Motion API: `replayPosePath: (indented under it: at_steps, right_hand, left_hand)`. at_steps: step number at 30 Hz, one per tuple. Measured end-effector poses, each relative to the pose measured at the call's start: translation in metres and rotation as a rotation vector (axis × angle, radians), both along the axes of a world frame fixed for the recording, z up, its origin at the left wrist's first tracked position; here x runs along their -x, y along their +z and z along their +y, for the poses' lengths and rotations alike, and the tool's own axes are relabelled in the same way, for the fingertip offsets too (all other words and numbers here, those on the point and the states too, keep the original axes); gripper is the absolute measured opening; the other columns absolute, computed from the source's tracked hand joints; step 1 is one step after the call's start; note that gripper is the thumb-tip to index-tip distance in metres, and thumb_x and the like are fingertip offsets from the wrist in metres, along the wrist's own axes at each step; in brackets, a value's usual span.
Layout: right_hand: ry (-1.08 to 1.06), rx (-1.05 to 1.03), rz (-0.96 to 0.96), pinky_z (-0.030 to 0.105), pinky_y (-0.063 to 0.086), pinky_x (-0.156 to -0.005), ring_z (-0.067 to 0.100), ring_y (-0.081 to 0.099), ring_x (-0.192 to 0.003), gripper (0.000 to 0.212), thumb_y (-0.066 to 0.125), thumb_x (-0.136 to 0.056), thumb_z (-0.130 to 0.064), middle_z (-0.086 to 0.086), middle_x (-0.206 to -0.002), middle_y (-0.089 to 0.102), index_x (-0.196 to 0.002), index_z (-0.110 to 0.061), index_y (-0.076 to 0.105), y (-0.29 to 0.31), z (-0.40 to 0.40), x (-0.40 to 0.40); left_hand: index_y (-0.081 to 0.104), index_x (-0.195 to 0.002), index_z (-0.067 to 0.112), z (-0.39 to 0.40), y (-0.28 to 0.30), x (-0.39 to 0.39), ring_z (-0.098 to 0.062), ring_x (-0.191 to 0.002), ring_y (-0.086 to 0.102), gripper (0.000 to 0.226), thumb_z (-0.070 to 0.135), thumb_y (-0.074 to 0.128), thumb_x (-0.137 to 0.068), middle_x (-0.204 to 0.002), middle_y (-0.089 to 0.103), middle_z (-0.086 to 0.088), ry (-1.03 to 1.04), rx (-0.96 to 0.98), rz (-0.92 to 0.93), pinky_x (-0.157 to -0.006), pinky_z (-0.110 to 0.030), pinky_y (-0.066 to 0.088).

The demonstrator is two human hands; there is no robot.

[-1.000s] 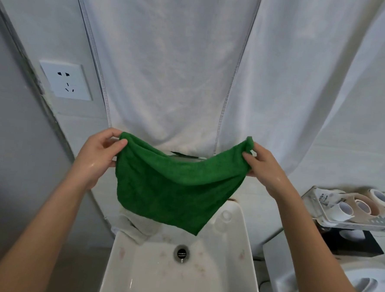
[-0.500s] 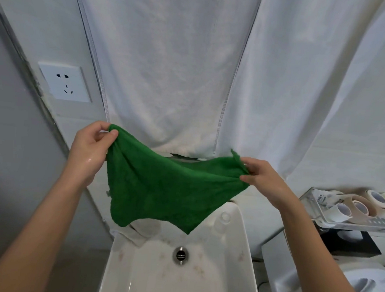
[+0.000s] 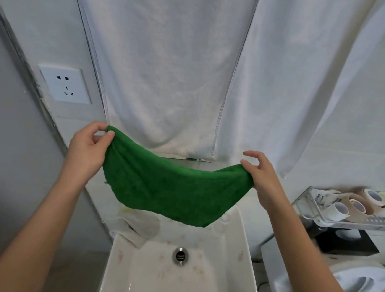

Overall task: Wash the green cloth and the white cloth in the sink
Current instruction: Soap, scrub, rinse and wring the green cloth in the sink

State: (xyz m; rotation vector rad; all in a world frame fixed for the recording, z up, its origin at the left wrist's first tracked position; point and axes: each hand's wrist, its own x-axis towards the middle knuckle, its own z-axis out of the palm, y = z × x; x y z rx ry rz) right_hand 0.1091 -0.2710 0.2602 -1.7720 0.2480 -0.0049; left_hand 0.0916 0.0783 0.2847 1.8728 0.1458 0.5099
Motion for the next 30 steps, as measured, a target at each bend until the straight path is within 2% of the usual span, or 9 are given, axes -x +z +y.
replayPosePath:
  at_steps: [4, 6, 10, 14, 16, 18, 24, 27, 30]
  right_hand:
    - [0.109, -0.415, 0.043, 0.029, 0.052, -0.072, 0.018, 0.065, -0.076, 0.031, 0.057, -0.092, -0.005, 0.007, -0.087, 0.066, -0.119, -0.021, 0.061, 0.006, -0.006, 0.002]
    - [0.216, -0.45, 0.017, 0.031, 0.054, -0.079, 0.024, 0.068, -0.084, 0.047, 0.054, -0.086, 0.012, 0.012, -0.089, 0.069, -0.121, -0.019, 0.06, 0.007, -0.01, 0.004]
    - [0.212, -0.049, -0.123, 0.032, 0.052, -0.078, 0.026, 0.067, -0.088, 0.043, 0.053, -0.089, 0.012, 0.014, -0.092, 0.071, -0.109, -0.023, 0.068, 0.007, -0.012, 0.006]
    - [0.152, 0.423, -0.25, 0.035, 0.048, -0.064, 0.024, 0.054, -0.062, 0.033, 0.048, -0.098, -0.007, 0.012, -0.071, 0.063, -0.105, -0.034, 0.066, 0.005, -0.013, -0.001]
    - [0.119, 0.497, -0.253, 0.037, 0.056, -0.065, 0.025, 0.06, -0.065, 0.028, 0.043, -0.101, -0.014, 0.012, -0.075, 0.064, -0.109, -0.03, 0.064, 0.008, -0.012, -0.003]
    - [0.084, 0.371, -0.236, 0.032, 0.058, -0.063, 0.023, 0.062, -0.069, 0.024, 0.043, -0.101, -0.014, 0.012, -0.074, 0.061, -0.107, -0.025, 0.063, 0.012, -0.01, -0.003]
    - [-0.011, -0.368, -0.06, 0.024, 0.048, -0.061, 0.014, 0.053, -0.066, 0.008, 0.057, -0.095, -0.016, 0.001, -0.072, 0.054, -0.097, -0.015, 0.065, 0.02, -0.004, -0.003]
    - [0.141, -0.291, -0.084, 0.028, 0.051, -0.07, 0.019, 0.061, -0.075, 0.021, 0.06, -0.089, 0.001, 0.008, -0.081, 0.061, -0.101, -0.016, 0.066, 0.022, -0.006, -0.003]
    - [0.236, -0.094, -0.134, 0.024, 0.054, -0.073, 0.017, 0.065, -0.082, 0.041, 0.058, -0.083, 0.016, 0.007, -0.088, 0.068, -0.101, -0.019, 0.069, 0.022, -0.006, -0.002]
  left_hand:
    - [0.055, -0.077, 0.029, 0.001, 0.0, -0.001, -0.014, -0.063, 0.058, 0.023, 0.015, 0.052, -0.095, -0.071, 0.063, 0.002, 0.047, -0.056, 0.017, -0.064, -0.032, 0.046]
    - [0.057, -0.078, 0.027, 0.006, -0.001, -0.003, -0.013, -0.066, 0.058, 0.022, 0.012, 0.054, -0.094, -0.074, 0.063, 0.001, 0.053, 0.0, 0.028, -0.065, -0.031, 0.047]
    - [0.052, -0.101, 0.019, 0.015, -0.002, -0.003, -0.016, -0.072, 0.061, 0.012, 0.012, 0.058, -0.092, -0.083, 0.064, -0.005, 0.052, 0.111, 0.029, -0.069, -0.033, 0.048]
    - [0.057, -0.092, 0.036, 0.02, 0.002, 0.0, -0.021, -0.067, 0.057, 0.026, 0.01, 0.054, -0.093, -0.07, 0.065, -0.003, -0.031, 0.086, -0.036, -0.068, -0.036, 0.047]
    - [0.064, -0.085, 0.034, 0.021, 0.003, 0.001, -0.023, -0.065, 0.054, 0.029, 0.01, 0.051, -0.095, -0.063, 0.063, -0.001, -0.069, 0.034, -0.066, -0.068, -0.037, 0.045]
    - [0.065, -0.082, 0.036, 0.022, 0.003, 0.0, -0.024, -0.066, 0.052, 0.032, 0.011, 0.05, -0.096, -0.065, 0.059, -0.011, -0.057, -0.018, -0.084, -0.07, -0.039, 0.045]
    - [0.062, -0.082, 0.039, 0.024, 0.0, -0.001, -0.036, -0.066, 0.057, 0.031, 0.015, 0.049, -0.096, -0.061, 0.059, -0.007, -0.001, -0.154, -0.063, -0.068, -0.045, 0.057]
    - [0.063, -0.081, 0.035, 0.021, 0.003, -0.002, -0.009, -0.058, 0.06, 0.035, 0.007, 0.05, -0.096, -0.057, 0.064, 0.001, -0.044, -0.058, -0.076, -0.056, -0.021, 0.056]
    - [0.065, -0.086, 0.025, 0.024, 0.008, -0.002, -0.003, -0.055, 0.06, 0.027, 0.005, 0.049, -0.096, -0.056, 0.065, 0.01, -0.077, 0.048, -0.076, -0.055, -0.018, 0.054]
